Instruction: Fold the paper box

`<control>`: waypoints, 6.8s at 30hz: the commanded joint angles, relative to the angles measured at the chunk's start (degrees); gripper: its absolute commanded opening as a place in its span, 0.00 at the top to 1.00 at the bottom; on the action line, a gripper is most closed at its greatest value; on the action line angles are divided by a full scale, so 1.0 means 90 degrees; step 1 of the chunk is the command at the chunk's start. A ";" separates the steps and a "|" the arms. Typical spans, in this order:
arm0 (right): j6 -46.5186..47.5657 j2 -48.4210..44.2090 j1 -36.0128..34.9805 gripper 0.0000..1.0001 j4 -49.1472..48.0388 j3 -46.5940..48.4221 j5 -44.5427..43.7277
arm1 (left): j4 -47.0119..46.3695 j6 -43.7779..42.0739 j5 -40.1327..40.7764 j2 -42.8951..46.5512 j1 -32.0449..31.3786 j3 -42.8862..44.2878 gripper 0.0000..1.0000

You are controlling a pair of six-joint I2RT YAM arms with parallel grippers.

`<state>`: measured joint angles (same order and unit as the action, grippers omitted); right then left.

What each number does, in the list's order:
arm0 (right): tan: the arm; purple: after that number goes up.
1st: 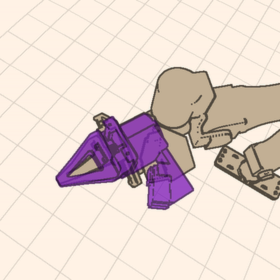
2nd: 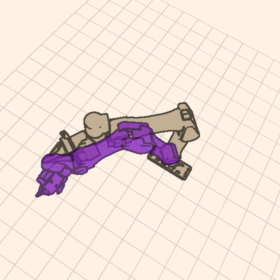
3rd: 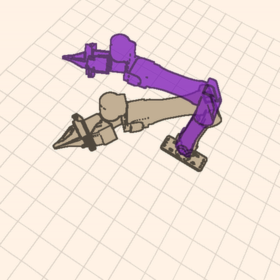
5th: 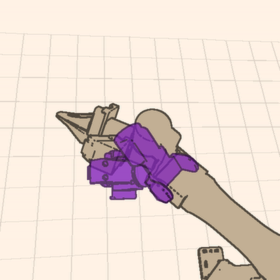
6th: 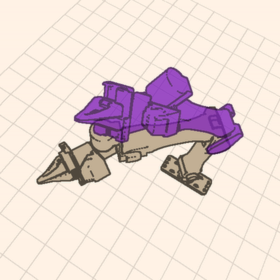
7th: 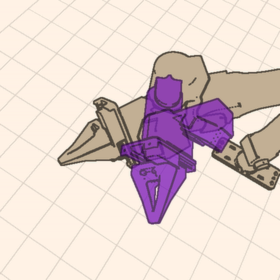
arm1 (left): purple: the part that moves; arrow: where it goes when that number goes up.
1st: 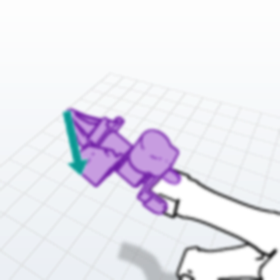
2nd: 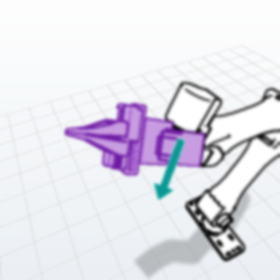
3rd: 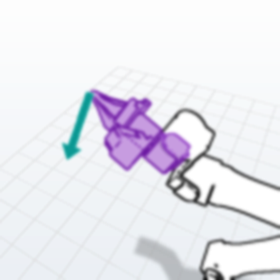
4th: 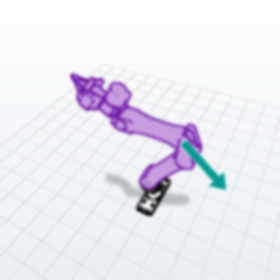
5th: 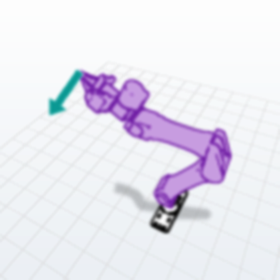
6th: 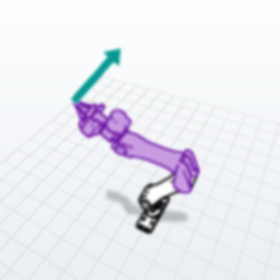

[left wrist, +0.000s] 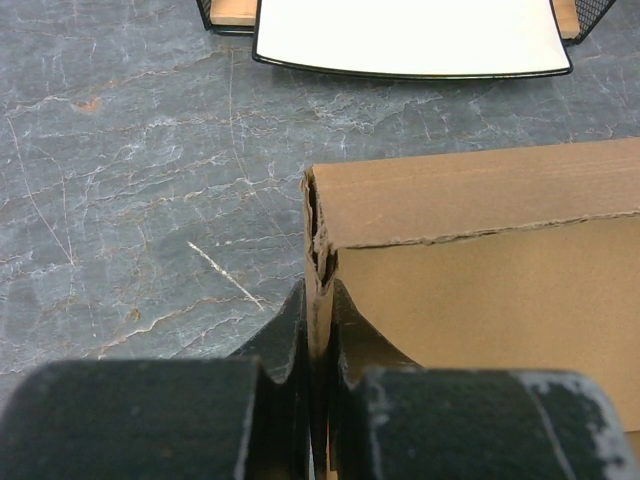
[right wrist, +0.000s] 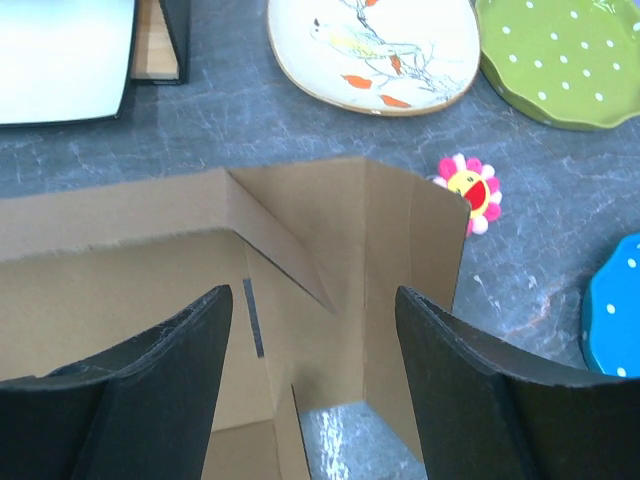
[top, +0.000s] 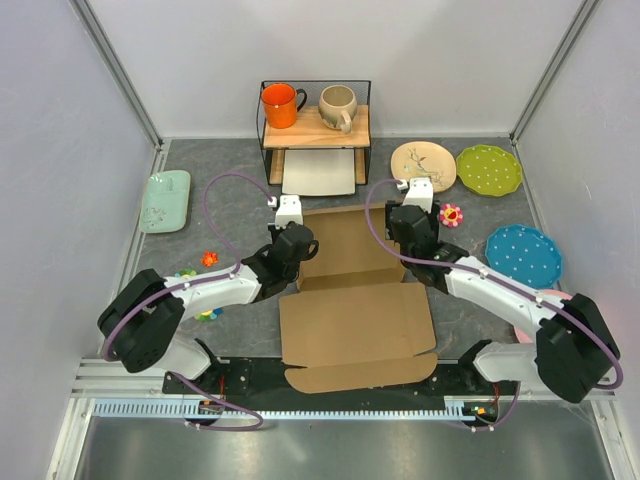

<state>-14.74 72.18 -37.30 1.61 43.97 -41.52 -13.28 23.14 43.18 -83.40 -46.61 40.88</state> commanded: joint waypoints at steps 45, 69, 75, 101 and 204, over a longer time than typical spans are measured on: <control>-0.1634 0.0055 0.1204 0.33 0.0594 -0.0422 0.1438 | 0.1134 0.0056 -0.0149 0.0604 -0.0007 -0.0275 0.98; -0.1536 -0.1975 0.1049 0.95 0.0037 -0.1437 0.4017 | -0.0878 -0.0851 -0.0198 0.0146 -0.0007 -0.0383 0.98; -0.1350 -0.1888 0.0766 0.92 0.0007 -0.1584 0.4291 | -0.1171 -0.1174 -0.0237 -0.0060 -0.0016 -0.0353 0.98; -0.2070 -0.3772 0.1106 0.26 0.1052 -0.0793 0.1011 | -0.1893 -0.1399 -0.0032 0.0272 -0.0016 -0.0929 0.98; 0.0457 0.1336 -0.0641 0.90 -0.7064 -0.2941 -0.0407 | -0.8564 -0.2707 -0.0442 -0.1652 0.0071 -0.2267 0.98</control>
<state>-5.13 86.76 -43.20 -64.99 20.47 -44.21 -78.74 -2.28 39.51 -96.07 -45.28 23.16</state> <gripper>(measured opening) 0.071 0.079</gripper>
